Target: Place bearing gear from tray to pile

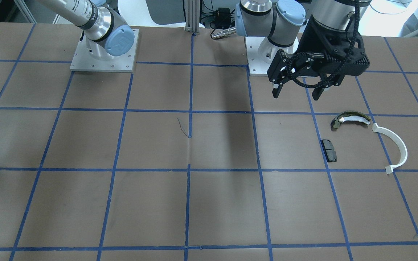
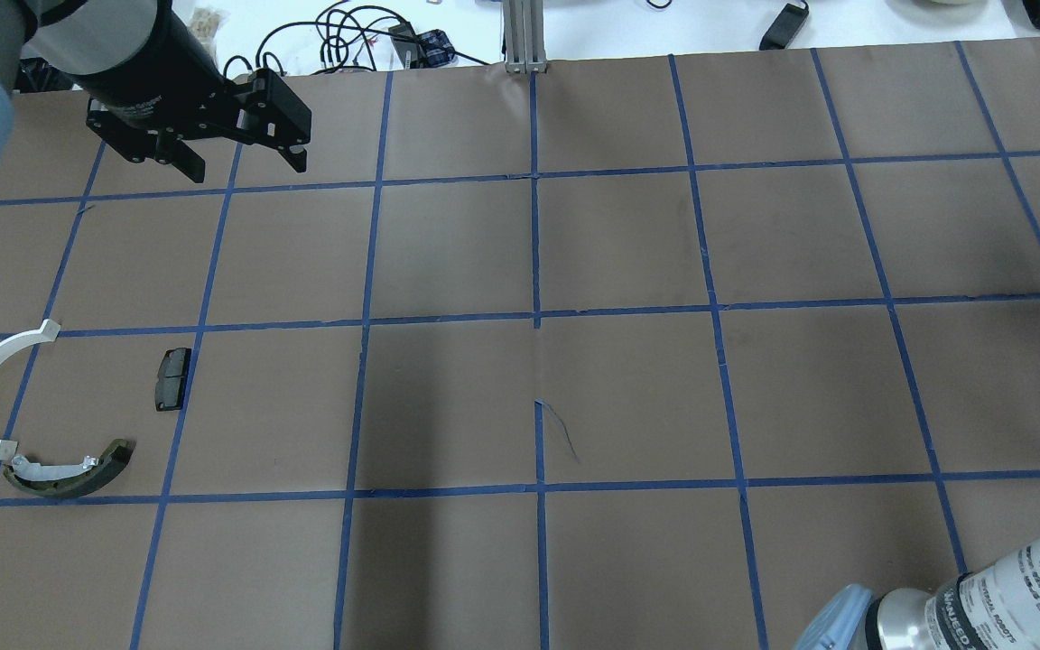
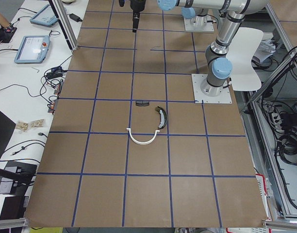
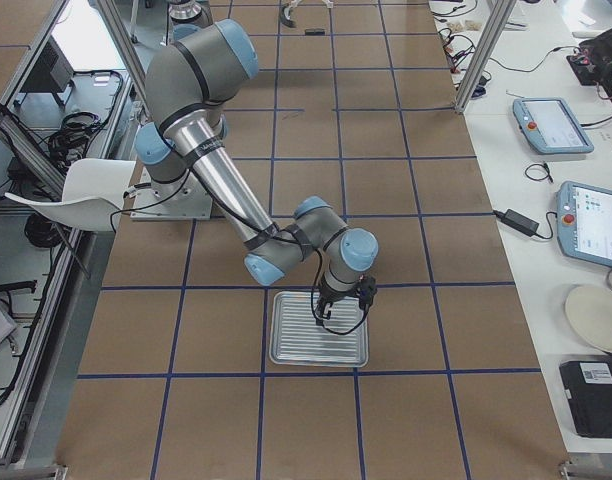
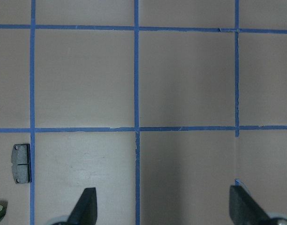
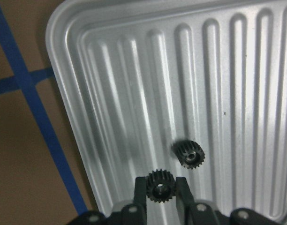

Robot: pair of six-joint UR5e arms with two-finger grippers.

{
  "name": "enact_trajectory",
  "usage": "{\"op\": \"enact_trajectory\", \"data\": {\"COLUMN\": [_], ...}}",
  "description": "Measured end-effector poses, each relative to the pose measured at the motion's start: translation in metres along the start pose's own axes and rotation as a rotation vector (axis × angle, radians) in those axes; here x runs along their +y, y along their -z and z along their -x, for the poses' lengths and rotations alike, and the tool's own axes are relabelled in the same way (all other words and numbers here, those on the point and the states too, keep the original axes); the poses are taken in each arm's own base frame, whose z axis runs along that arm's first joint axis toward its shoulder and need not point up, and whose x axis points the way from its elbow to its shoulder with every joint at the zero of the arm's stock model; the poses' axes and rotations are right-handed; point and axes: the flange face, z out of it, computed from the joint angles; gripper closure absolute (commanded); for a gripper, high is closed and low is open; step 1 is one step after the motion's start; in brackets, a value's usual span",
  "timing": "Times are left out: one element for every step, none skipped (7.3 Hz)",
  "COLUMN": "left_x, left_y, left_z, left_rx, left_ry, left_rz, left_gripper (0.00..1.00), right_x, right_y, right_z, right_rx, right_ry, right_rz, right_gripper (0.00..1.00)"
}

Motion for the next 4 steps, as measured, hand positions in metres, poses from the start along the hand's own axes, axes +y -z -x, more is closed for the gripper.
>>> {"op": "enact_trajectory", "data": {"left_x": [0.0, 0.0, 0.0, 0.0], "left_y": [0.0, 0.0, 0.0, 0.0], "left_z": [0.0, 0.0, 0.0, 0.0], "left_rx": [0.0, 0.001, 0.001, 0.001], "left_ry": [0.0, 0.0, 0.0, 0.0], "left_rz": [0.0, 0.0, 0.0, 0.0], "left_gripper": [0.0, 0.0, 0.0, 0.0], "right_x": [0.004, 0.003, -0.004, -0.012], "right_y": [0.025, 0.046, 0.063, 0.074], "right_z": [0.005, 0.025, 0.06, 0.102], "right_rx": [-0.004, -0.011, -0.013, -0.03], "right_ry": [-0.004, 0.009, 0.036, 0.043], "right_rz": [0.001, -0.004, -0.014, -0.02], "right_gripper": [1.0, 1.0, 1.0, 1.0]}}
